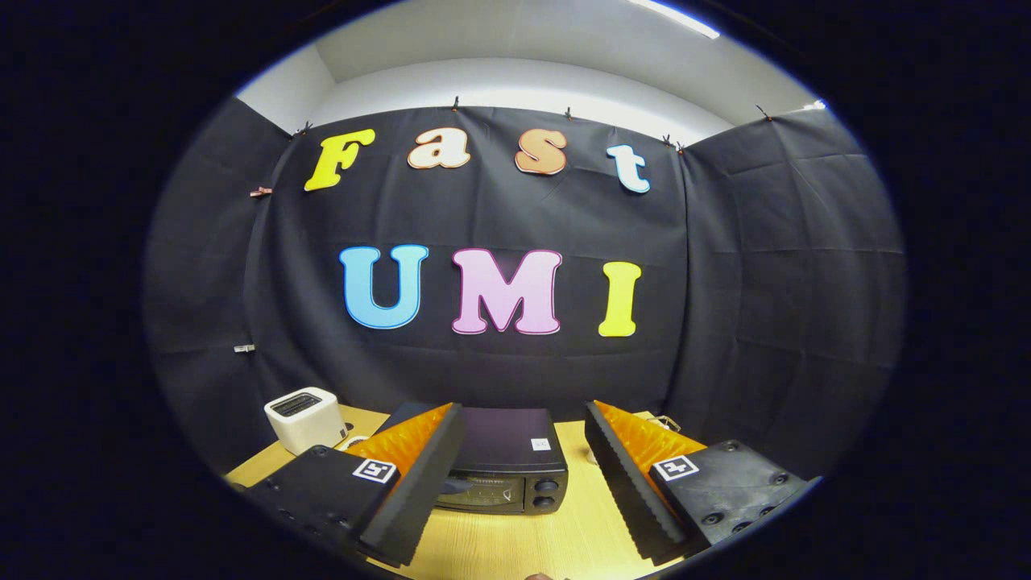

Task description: Open the toaster oven, put the food inside, and close the toaster oven door.

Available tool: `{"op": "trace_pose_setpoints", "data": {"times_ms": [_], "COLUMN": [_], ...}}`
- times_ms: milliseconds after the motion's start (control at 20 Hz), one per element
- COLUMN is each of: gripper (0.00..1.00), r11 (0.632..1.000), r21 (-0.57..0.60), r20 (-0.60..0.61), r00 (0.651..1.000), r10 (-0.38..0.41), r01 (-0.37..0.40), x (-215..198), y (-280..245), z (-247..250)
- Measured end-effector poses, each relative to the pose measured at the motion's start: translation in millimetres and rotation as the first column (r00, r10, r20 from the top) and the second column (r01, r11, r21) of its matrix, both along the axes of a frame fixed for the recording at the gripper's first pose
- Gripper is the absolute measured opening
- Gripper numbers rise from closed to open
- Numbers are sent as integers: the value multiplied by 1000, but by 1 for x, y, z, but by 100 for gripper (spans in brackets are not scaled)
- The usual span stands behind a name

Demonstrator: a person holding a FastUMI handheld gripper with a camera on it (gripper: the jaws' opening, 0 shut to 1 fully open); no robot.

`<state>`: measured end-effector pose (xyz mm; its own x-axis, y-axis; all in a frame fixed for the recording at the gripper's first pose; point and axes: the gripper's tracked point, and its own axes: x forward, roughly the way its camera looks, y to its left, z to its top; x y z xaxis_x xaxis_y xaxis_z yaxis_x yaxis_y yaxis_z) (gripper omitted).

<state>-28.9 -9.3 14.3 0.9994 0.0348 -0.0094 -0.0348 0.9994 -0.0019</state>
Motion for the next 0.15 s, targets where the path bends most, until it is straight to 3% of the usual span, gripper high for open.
{"op": "trace_pose_setpoints", "data": {"times_ms": [150], "gripper": [99], "r11": [1000], "r21": [3], "r20": [-9], "r00": [1000], "r10": [8], "r01": [-8], "x": [4], "y": [2], "z": [-1]}}
